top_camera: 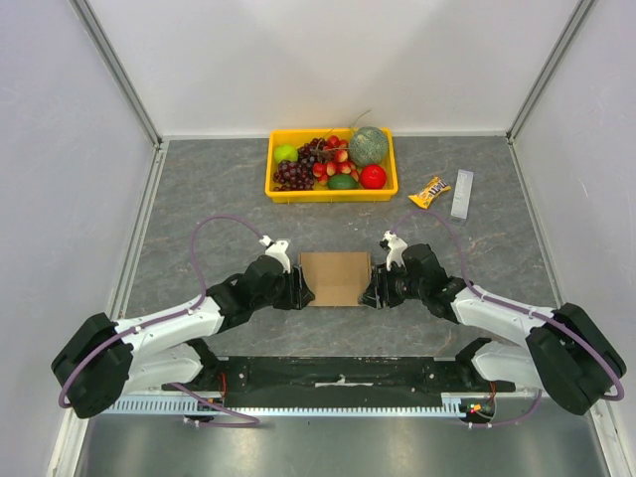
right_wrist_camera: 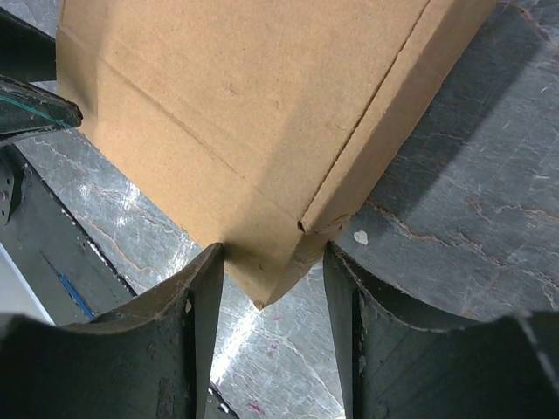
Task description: Fold the paper box
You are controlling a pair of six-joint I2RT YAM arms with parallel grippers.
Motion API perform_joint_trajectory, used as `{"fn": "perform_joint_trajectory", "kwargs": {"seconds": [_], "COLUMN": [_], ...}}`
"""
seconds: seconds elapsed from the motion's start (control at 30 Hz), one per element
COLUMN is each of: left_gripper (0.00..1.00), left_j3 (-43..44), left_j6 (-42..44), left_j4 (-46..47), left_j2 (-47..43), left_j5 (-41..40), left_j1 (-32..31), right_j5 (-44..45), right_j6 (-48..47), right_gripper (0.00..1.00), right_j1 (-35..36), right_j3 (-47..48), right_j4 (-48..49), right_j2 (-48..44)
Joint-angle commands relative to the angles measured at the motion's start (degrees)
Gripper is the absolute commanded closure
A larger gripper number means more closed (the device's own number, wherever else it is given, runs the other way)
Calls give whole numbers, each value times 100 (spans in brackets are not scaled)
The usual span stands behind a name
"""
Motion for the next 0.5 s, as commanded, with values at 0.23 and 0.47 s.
{"fn": "perform_joint_trajectory", "kwargs": {"seconds": [0.23,0.47], "left_gripper": [45,46], "left_j3": [-32,-50], "left_j6": [10,10], "left_j4": [299,317], "left_j2": [-49,-58], "left_j5": [80,80], "left_j1": [-13,-13], "right_j5": [-122,-87], "right_j6": [143,187], "right_gripper": [51,53], "right_j1": [-5,-13], "right_j3": [61,79], "right_j4": [116,169], "right_j2": [24,50]}}
